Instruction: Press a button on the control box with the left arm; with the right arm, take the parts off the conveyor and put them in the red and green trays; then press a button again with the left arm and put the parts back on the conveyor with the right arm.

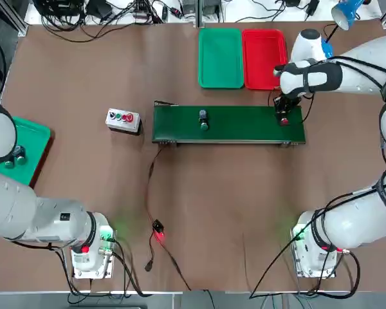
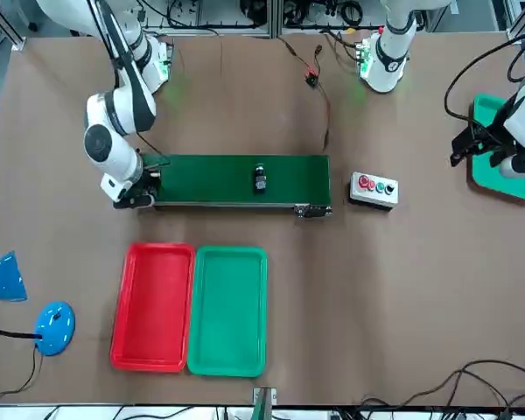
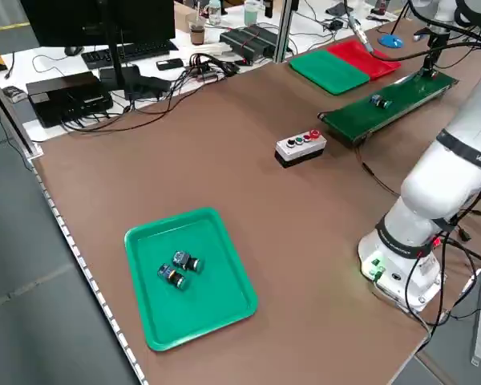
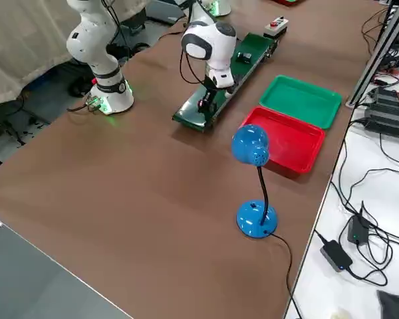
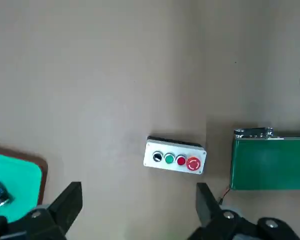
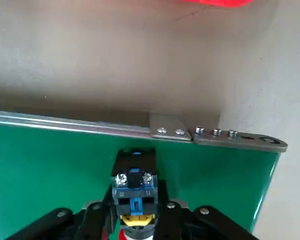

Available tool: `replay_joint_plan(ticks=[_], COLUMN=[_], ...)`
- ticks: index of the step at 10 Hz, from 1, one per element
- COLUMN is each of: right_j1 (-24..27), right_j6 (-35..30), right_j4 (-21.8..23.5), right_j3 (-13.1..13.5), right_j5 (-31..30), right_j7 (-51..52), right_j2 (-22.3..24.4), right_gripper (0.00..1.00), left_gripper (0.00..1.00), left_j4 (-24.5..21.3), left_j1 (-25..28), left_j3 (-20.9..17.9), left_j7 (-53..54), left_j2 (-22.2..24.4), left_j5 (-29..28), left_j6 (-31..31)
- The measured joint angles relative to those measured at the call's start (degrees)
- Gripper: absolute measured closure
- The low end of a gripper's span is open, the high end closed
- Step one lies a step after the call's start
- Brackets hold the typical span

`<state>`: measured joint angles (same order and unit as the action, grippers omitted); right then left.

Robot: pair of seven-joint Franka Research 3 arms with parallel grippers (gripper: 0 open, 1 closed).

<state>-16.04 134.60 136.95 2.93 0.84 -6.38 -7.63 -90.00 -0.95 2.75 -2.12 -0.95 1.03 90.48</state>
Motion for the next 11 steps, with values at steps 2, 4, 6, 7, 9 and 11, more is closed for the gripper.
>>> replay_joint_plan(ticks=[2,4,6,7,9,11], right_j1=[0.00,0.10,0.49,0.84,1.94,4.31], right_j6=[0.72,0.86,0.86,0.96,1.98,3.44], right_j4=[-1.15,-6.22,-13.94,-18.97,-28.94,-36.34], right_j3=[0.02,0.29,0.72,0.80,0.86,1.01], right_j5=[0.00,0.00,0.00,0.00,0.02,-0.06], right_j7=[-0.48,-0.71,-1.07,-1.19,-1.21,-0.50], right_j2=[0.05,-0.18,-3.68,-7.44,-16.83,-25.30], right_gripper=[0.67,0.67,0.67,0.67,0.67,0.67], left_gripper=[0.00,0.00,0.00,0.00,0.00,0.00], left_j4=[0.01,0.02,0.03,0.05,0.12,0.13], left_j1=[-0.01,-0.01,-0.02,-0.03,-0.02,0.00], left_j3=[0.11,0.10,0.14,0.17,0.18,0.09], left_j7=[0.00,0.00,0.00,0.00,0.00,0.00], left_j2=[0.00,0.00,0.00,0.00,0.01,-0.02], left_j5=[0.00,0.00,0.00,0.00,0.00,0.00], left_j6=[0.06,0.07,0.07,0.07,0.08,0.08])
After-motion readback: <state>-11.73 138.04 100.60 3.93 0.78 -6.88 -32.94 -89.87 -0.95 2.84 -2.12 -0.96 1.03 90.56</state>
